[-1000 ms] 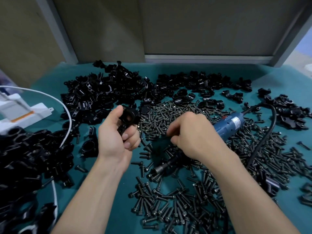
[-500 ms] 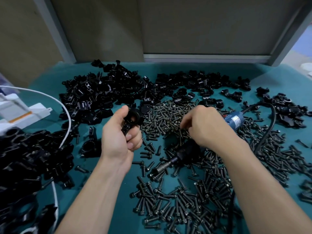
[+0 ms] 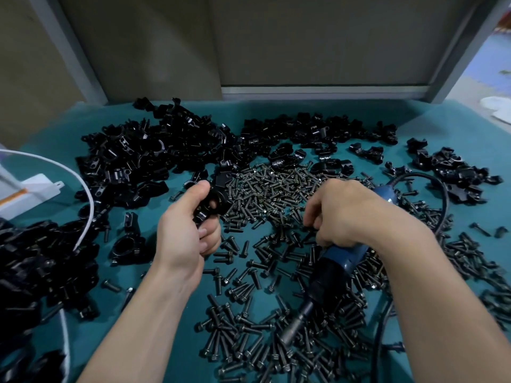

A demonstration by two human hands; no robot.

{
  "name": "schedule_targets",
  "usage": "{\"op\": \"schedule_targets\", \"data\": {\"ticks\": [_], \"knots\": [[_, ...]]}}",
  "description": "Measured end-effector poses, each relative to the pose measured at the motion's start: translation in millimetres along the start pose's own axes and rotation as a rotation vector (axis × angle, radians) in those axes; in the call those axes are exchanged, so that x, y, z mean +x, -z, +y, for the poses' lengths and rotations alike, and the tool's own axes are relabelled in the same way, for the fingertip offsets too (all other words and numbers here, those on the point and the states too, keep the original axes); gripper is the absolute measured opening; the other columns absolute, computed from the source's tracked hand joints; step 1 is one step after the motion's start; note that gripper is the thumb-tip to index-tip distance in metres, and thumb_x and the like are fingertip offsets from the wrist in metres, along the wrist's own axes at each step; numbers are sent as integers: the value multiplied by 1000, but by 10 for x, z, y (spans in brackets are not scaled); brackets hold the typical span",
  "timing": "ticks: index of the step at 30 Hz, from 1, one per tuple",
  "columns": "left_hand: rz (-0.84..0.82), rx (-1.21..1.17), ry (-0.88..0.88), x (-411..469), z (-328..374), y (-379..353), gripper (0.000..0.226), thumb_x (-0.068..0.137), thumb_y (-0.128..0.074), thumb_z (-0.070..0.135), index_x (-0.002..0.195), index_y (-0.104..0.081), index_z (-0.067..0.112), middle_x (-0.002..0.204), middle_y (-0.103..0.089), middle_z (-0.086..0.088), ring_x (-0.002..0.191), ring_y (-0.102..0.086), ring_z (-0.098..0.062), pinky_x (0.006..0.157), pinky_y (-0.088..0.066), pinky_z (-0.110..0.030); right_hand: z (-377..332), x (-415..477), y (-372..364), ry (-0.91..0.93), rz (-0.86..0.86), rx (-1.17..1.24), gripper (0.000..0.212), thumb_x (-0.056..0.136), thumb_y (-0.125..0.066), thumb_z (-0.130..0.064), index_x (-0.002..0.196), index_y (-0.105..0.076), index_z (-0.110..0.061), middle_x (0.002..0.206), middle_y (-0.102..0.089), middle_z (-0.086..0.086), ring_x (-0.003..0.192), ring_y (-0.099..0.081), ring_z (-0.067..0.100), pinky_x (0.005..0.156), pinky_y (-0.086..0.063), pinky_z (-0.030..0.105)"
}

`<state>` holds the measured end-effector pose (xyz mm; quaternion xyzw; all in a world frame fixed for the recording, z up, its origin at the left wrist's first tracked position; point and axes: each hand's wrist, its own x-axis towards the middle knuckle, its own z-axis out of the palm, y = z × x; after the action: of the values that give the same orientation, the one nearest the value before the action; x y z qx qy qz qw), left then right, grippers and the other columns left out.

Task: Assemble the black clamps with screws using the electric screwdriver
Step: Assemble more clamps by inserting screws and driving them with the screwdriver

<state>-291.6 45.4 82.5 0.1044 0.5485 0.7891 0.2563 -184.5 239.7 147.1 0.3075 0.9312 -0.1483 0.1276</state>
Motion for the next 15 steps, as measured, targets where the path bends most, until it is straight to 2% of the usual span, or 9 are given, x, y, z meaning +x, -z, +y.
{"op": "schedule_targets", "data": {"ticks": [3, 5, 10, 12, 15], "knots": [[9, 24, -1, -12, -10, -26, 45, 103, -52, 40, 60, -54, 27, 53, -21, 3, 43, -13, -14, 45, -13, -30, 10, -4, -31, 83, 13, 70, 38, 81, -78, -2, 96, -73, -37, 93, -69, -12, 81, -66, 10, 70, -60, 28], [17, 26, 5, -14, -4, -38, 47, 105, -51, 38, 59, -54, 27, 54, -20, 2, 44, -13, -14, 46, -12, -31, -30, -3, -88, 160, 69, 123, 37, 84, -76, -2, 96, -74, -37, 86, -68, -14, 74, -63, 4, 62, -53, 20], [51, 14, -1, -6, 2, -30, 44, 105, -51, 38, 64, -53, 23, 53, -21, 3, 41, -15, -13, 43, -15, -27, -113, 38, -278, 188, 185, 152, 31, 85, -72, -3, 89, -76, -34, 82, -74, -3, 74, -71, 18, 72, -63, 36], [66, 7, -7, -6, 2, -14, 41, 104, -52, 39, 66, -53, 22, 52, -21, 4, 41, -15, -13, 41, -18, -25, -113, 71, -312, 188, 241, 171, 33, 88, -67, -3, 86, -75, -35, 84, -75, -2, 73, -70, 19, 72, -63, 37], [73, 1, -7, 1, 8, -12, 42, 104, -51, 38, 66, -54, 23, 51, -22, 5, 40, -15, -12, 42, -16, -25, -190, 93, -326, 221, 281, 248, 26, 92, -68, -10, 93, -80, -33, 88, -77, -2, 72, -70, 14, 71, -63, 34]]}}
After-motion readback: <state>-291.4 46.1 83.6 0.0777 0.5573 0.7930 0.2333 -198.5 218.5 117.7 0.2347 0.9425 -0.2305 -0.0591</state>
